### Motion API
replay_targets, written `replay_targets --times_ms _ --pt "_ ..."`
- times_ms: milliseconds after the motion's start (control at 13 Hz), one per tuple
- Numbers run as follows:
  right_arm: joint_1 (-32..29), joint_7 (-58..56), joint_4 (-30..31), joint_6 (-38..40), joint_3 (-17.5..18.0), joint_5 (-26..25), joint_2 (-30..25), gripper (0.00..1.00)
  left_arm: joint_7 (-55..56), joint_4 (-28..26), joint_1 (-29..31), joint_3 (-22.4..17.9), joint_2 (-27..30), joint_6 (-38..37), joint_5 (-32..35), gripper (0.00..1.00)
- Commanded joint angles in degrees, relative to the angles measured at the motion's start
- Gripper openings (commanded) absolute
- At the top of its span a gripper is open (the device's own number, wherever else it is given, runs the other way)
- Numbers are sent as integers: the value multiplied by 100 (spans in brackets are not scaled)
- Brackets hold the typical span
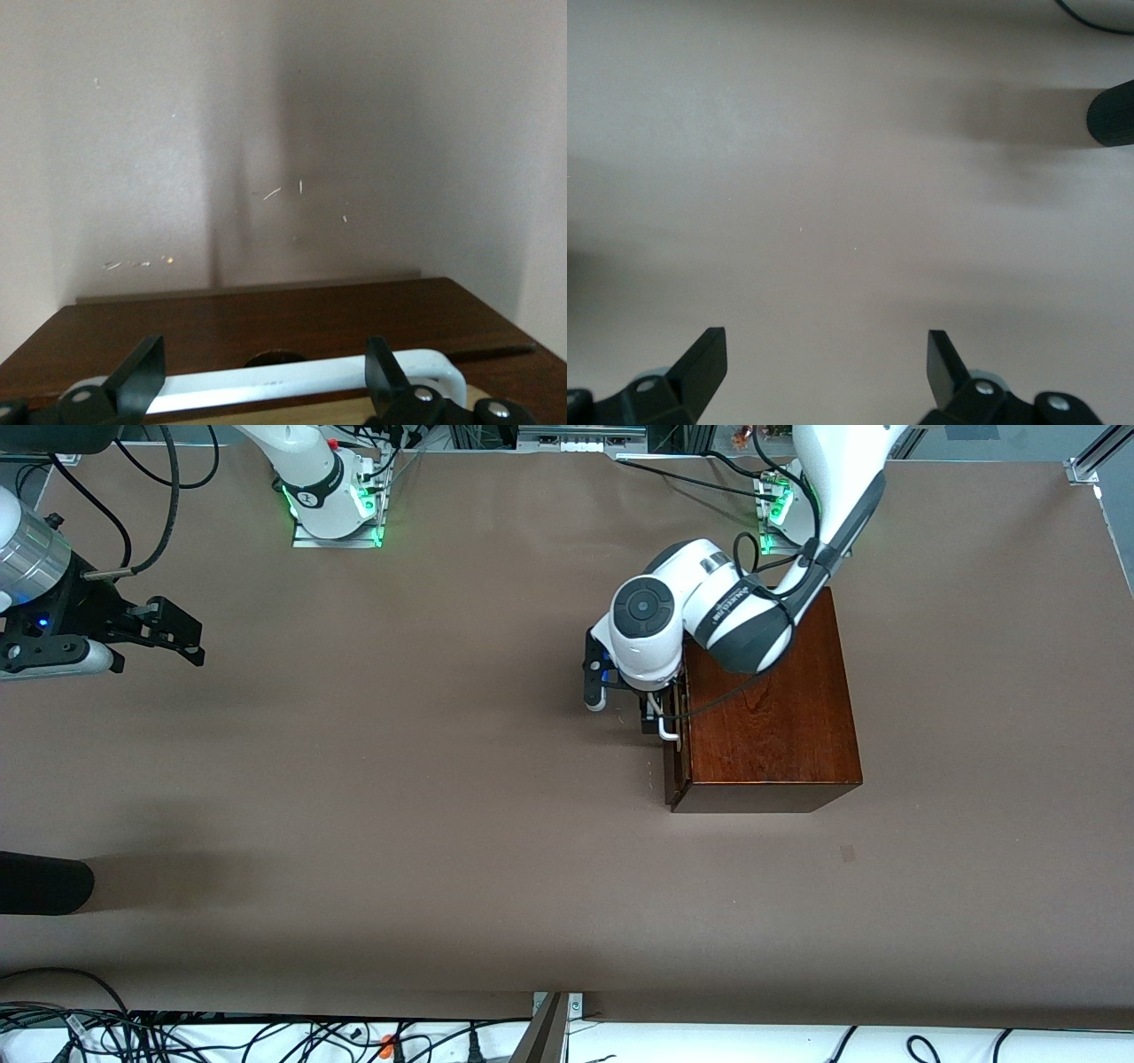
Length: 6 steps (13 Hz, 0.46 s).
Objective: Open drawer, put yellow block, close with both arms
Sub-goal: 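Push the drawer shut into the box with the left gripper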
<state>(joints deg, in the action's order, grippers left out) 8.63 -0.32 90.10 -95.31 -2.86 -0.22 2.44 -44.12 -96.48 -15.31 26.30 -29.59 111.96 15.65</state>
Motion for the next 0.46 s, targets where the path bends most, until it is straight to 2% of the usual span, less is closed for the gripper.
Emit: replay_targets --times_ms 0,231,385 --pt "33 15 -106 -5 14 -13 46 100 -158 -3 99 25 164 -183 149 100" --pt "68 15 -106 -49 14 -5 63 100 -54 32 90 51 356 -192 9 100" --pt "68 15 -106 -49 14 -13 63 100 244 59 99 51 708 -314 -542 100"
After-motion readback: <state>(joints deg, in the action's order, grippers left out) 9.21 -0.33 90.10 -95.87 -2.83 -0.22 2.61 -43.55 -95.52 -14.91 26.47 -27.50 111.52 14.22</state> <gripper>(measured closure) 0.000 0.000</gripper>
